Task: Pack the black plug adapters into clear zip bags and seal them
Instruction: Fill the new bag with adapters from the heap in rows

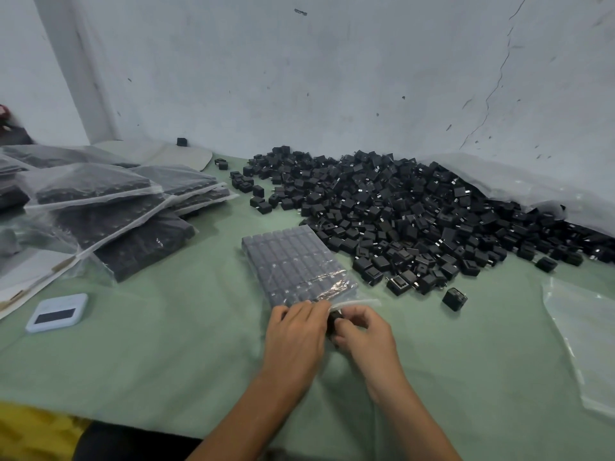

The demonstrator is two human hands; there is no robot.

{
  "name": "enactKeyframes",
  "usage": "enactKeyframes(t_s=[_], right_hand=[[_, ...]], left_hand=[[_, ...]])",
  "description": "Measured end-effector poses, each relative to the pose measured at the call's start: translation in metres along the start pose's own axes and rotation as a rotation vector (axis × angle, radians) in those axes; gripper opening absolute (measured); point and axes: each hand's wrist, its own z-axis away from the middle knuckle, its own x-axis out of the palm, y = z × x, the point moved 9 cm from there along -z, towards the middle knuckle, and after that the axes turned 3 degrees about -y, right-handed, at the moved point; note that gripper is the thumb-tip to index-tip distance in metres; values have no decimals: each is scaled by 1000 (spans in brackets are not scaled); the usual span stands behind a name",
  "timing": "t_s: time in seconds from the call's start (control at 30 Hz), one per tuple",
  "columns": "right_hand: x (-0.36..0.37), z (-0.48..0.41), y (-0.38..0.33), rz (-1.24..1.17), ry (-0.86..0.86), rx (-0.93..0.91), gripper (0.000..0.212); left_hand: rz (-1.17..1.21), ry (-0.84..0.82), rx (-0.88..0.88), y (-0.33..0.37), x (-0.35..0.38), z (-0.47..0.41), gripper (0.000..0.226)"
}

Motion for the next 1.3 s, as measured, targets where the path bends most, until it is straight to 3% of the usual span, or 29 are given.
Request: enactKeyframes(t_s=[0.33, 0.5, 0.63, 0.7, 0.8, 0.93, 1.3], right_hand=[[5, -5, -3, 200, 62, -120, 12], [10, -11, -2, 238, 44, -93, 12], [12, -8, -5, 282, 21, -160, 25], [13, -5, -6, 322, 9, -190, 24], [11, -3, -7, 374, 18, -231, 16], [9, -3, -8, 394, 22, -230, 15], [12, -3, -4, 258, -98, -182, 19]], left_hand=[[20, -30, 0, 2, -2, 1, 13], [44, -53, 8, 2, -1, 2, 9], [94, -85, 30, 5, -1, 2, 18], [145, -124, 16, 3, 2, 3, 19], [178, -212, 14, 2, 10, 2, 39], [195, -291, 58, 6, 14, 1, 53], [201, -298, 26, 6, 13, 2, 48]])
